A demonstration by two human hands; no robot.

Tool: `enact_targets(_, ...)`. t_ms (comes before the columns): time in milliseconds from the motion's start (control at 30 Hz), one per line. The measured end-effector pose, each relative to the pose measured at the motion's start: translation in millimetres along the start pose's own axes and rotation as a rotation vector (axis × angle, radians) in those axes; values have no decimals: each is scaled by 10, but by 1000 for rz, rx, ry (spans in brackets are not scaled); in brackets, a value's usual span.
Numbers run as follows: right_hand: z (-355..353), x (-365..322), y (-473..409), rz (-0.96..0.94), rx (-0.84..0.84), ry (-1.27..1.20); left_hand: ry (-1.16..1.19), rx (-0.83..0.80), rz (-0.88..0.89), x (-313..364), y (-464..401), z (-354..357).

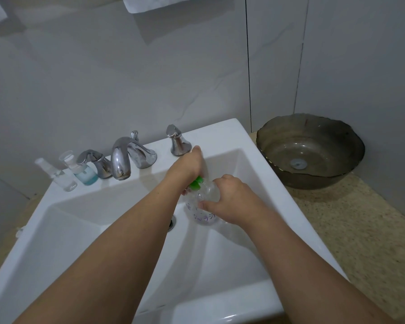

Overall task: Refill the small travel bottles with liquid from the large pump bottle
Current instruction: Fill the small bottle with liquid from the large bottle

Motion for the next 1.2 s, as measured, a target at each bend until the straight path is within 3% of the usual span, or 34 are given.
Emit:
enact_targets(267, -1, 2, -7, 6, -11, 5, -40, -6, 10, 0, -37, -14)
enact_targets(500, 11, 17, 27, 3, -18, -5, -48, -165, -88, -36, 13, -71)
enact_targets(1200, 12, -6, -7, -5, -5, 16, -53, 33, 29, -18, -74, -30)
Point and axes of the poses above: each hand's wrist, its own y-axis away from the middle knuckle, its own z-axis out of the palm, x = y × z, the point moved 5 cm from there along -y, towards the middle knuckle, and after that the axes turned 1 degree about z, right-handed, at the moved point
